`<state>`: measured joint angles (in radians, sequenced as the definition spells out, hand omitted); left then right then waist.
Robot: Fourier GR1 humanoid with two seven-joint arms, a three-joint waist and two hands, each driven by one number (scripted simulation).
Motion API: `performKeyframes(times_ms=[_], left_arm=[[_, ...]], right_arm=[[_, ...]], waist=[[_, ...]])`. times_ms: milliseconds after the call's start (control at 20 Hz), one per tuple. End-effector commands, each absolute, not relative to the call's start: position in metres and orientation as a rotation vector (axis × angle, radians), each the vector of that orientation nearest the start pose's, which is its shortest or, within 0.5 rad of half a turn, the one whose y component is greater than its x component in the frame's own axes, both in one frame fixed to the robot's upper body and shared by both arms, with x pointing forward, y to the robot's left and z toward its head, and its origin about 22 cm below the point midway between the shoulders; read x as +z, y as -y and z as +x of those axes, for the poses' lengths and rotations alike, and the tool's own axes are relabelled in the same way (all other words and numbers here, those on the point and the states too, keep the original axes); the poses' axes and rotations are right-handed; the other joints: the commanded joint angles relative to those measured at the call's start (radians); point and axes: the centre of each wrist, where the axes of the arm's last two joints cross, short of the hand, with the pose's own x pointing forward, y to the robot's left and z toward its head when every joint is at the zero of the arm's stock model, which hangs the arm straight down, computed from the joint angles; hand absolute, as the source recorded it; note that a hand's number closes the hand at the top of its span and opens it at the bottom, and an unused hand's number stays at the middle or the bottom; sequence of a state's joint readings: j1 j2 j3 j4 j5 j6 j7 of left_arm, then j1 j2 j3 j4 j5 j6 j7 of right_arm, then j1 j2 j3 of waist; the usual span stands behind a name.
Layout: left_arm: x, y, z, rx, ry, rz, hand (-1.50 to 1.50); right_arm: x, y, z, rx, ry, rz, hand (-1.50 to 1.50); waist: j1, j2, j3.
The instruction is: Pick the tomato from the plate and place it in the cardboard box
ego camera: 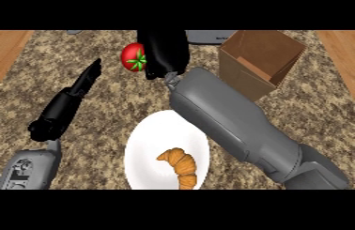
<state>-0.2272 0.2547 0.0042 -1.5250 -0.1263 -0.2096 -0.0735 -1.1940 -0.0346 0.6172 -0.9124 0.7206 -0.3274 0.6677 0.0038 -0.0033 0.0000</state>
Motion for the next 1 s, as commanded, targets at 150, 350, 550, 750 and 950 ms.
performKeyframes(times_ms=[150,350,550,750,950], left_arm=[[0.066,-0.276,0.303,-0.523,1.734,0.1,0.0],[0.072,-0.267,0.3,-0.527,1.755,0.107,0.0],[0.069,-0.26,0.308,-0.525,1.751,0.096,0.0],[0.07,-0.272,0.297,-0.54,1.754,0.092,0.0],[0.056,-0.268,0.282,-0.54,1.762,0.084,0.0]], right_arm=[[0.195,0.039,0.407,0.66,1.647,-1.099,1.5],[0.224,0.104,0.431,0.602,1.609,-1.125,1.5],[0.201,0.11,0.44,0.714,1.495,-1.241,1.5],[0.2,0.167,0.457,0.825,1.309,-1.127,1.5],[0.176,0.196,0.461,0.895,1.168,-0.997,1.5]], waist=[[-0.007,0.005,0.0],[-0.004,0.005,0.0],[-0.002,0.006,0.0],[0.015,0.009,0.0],[0.02,0.009,0.0]])
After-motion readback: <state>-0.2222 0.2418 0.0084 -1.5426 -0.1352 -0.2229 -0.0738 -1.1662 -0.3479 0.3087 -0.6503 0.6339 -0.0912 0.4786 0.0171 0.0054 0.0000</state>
